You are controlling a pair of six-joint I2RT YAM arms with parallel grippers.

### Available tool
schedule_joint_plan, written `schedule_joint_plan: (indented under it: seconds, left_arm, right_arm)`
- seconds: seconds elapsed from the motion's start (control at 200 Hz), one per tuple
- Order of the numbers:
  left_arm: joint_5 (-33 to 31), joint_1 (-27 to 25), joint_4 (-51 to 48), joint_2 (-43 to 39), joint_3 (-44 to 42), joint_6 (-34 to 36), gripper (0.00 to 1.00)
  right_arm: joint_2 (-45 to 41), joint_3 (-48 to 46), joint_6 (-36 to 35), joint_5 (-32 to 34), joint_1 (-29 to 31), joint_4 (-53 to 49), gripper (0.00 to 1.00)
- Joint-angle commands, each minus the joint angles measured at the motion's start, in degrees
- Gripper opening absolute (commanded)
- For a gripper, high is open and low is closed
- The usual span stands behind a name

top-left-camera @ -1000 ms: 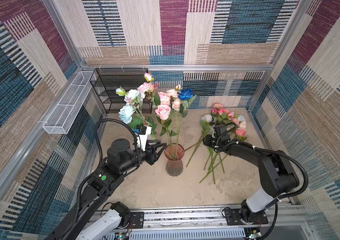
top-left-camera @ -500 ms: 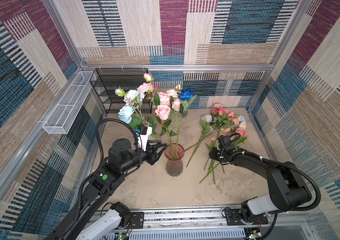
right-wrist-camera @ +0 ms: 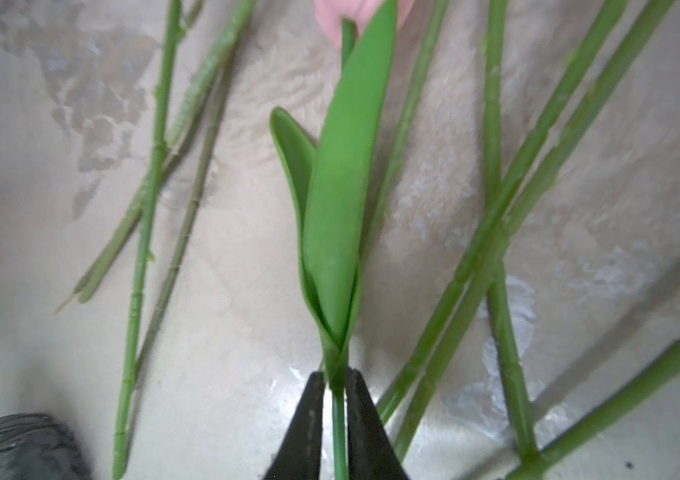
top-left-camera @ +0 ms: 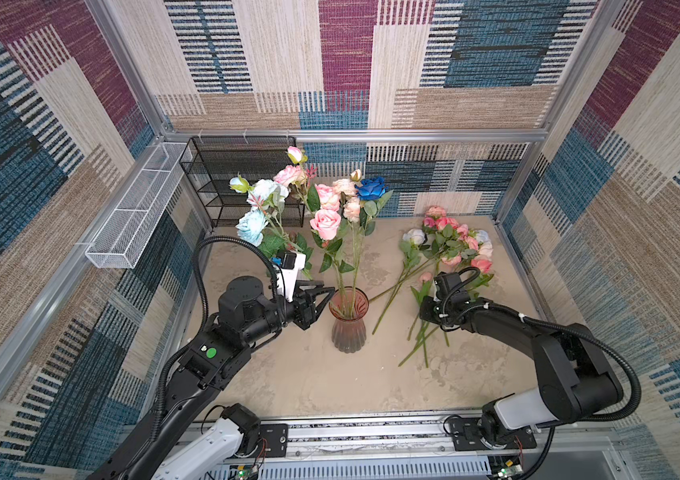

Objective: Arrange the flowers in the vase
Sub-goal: 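Open the right gripper, return to the pile and grasp a pink tulip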

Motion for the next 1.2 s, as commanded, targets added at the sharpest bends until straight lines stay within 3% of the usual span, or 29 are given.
schedule_joint_plan:
  seconds: [0.0, 0.15, 0.215, 0.315, 0.396, 0.951, 1.197]
  left_arm:
    - [0.90, 0.02, 1.44, 0.01, 0.76, -0.18, 0.44]
    - [0.95, 0.02, 1.44, 0.12, 0.83, -0.35, 0.44]
    - [0.95, 0.02, 1.31, 0.21, 0.62, -0.38, 0.44]
    - [0.88, 0.02, 1.49, 0.05, 0.35, -0.44, 0.44]
    - [0.91, 0.02, 1.57, 0.04, 0.25, -0.53, 0.44]
    - [0.95, 0.02, 1.67, 0.17, -0.05, -0.19, 0.44]
    - [1.08, 0.02, 1.49, 0.21, 0.08, -0.18, 0.44]
  right_arm:
    - [-3.63, 1.43, -0.71, 0.63, 0.03, -0.39, 0.10]
    - [-9.31, 4.92, -1.65, -0.12, 0.09, -2.86, 0.07]
    - [-9.64, 6.76, -1.87, -0.48, 0.15, -4.58, 0.14]
    - [-8.11, 6.32, -1.19, -1.54, 0.10, -5.47, 0.33]
    - [-6.48, 4.13, -0.52, -1.66, 0.03, -4.33, 0.36]
    - [5.20, -1.09, -0.86, -1.55, 0.10, 2.15, 0.20]
    - [1.55, -0.48, -0.81, -1.07, 0.03, 1.21, 0.07]
